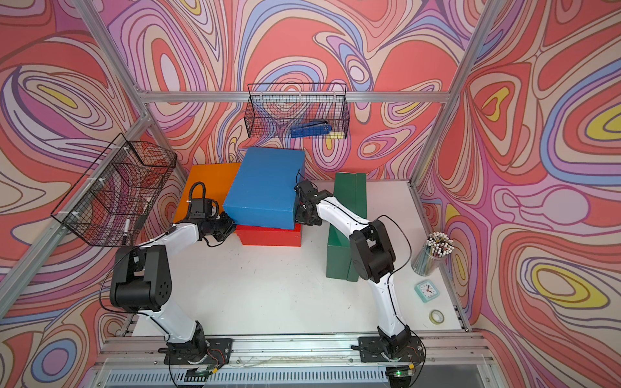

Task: Stack the shoeboxes
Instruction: Adjust the shoebox.

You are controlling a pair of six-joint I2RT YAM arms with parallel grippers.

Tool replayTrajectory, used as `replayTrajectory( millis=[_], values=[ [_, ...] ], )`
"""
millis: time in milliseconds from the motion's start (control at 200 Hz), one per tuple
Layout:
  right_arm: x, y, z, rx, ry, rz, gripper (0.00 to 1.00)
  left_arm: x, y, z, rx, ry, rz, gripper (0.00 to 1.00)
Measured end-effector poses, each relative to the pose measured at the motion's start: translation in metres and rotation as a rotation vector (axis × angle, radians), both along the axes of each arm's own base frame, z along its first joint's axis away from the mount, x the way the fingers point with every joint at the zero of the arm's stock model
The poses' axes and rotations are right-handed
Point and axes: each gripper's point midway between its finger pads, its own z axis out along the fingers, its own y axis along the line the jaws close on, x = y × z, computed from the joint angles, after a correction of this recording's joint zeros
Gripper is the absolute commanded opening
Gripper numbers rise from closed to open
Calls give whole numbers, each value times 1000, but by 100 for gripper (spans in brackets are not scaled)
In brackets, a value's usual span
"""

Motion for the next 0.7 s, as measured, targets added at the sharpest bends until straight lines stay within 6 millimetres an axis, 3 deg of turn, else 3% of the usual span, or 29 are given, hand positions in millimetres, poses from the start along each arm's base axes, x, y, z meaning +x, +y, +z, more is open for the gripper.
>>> replayTrajectory(
  millis=[230, 436, 701],
  values=[
    [-23, 0, -6, 66, 54, -7, 0, -9, -6, -2, 3, -24, 3, 0],
    [-42, -3, -5, 80, 68, -11, 0, -36, -9, -3, 5, -16, 4, 0],
    [-84, 4, -2, 68, 87, 20, 0, -72, -3, -3, 33, 0, 28, 0]
  ],
)
